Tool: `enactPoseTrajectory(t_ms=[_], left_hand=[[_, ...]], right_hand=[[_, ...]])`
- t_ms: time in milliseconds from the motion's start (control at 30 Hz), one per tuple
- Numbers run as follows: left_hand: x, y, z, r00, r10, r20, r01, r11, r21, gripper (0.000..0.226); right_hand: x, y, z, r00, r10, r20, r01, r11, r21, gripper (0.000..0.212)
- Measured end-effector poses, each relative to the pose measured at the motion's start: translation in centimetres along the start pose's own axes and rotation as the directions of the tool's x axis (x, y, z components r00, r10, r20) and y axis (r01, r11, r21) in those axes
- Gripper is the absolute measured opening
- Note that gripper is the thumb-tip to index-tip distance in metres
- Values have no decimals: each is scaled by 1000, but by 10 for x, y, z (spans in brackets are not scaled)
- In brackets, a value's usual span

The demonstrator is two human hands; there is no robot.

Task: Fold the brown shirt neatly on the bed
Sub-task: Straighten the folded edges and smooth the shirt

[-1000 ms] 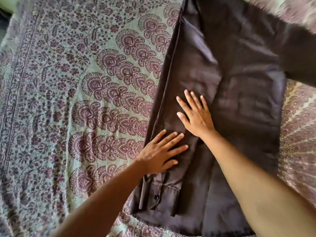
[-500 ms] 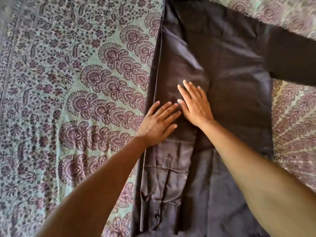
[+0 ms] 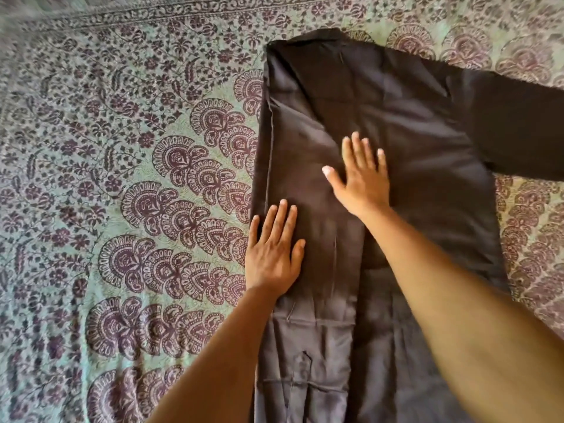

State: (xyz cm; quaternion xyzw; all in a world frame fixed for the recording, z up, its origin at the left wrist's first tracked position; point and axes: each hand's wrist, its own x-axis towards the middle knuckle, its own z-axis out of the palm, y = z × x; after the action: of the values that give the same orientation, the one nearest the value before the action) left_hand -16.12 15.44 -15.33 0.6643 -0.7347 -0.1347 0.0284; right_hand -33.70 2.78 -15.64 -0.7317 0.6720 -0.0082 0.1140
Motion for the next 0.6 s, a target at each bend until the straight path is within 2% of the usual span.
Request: enactPoseTrajectory(t_ms=[33, 67, 133, 200, 267, 300, 367, 400, 433, 533, 600], left_hand=[[0, 0, -1, 1000, 0, 6, 0, 1000, 1, 59], [0, 0, -1, 1000, -2, 7, 2, 1000, 0, 59], [2, -1, -1, 1000, -4, 13, 4, 1000, 2, 60], [2, -1, -1, 1000, -6, 18, 6, 1000, 14, 60], [2, 0, -2, 1000, -7, 25, 6, 1000, 12, 60], [2, 1, -2, 1000, -7, 28, 7, 1000, 11, 60], [3, 1, -3, 1000, -10, 26, 9, 1000, 11, 60], [2, 2, -3, 1000, -9, 26, 9, 1000, 7, 60], [1, 2, -3, 1000, -7, 28, 7, 1000, 5, 60], [1, -1, -2, 1000, -1, 22, 2, 1000, -5, 60], [-1, -1, -1, 1000, 1, 28, 0, 1000, -17, 60]], right_hand=[[1, 21, -4, 987, 162, -19, -162, 987, -13, 68], [-1, 38, -9, 964, 262, -47, -263, 964, -30, 69], [-4, 52, -18, 947, 291, -138, -301, 952, -50, 70], [-2, 35, -23, 967, 149, -207, -159, 987, -35, 68], [5, -2, -23, 976, -121, -180, 124, 992, 6, 65], [11, -24, -21, 948, -289, -133, 295, 955, 31, 63], [27, -60, -16, 832, -554, -1, 554, 832, 28, 62], [38, -70, -14, 795, -605, 53, 605, 796, 9, 62], [52, -76, -12, 800, -592, 100, 595, 804, -5, 62], [95, -71, -11, 888, -432, 159, 445, 893, -59, 58], [109, -64, -12, 884, -440, 158, 460, 878, -130, 59]])
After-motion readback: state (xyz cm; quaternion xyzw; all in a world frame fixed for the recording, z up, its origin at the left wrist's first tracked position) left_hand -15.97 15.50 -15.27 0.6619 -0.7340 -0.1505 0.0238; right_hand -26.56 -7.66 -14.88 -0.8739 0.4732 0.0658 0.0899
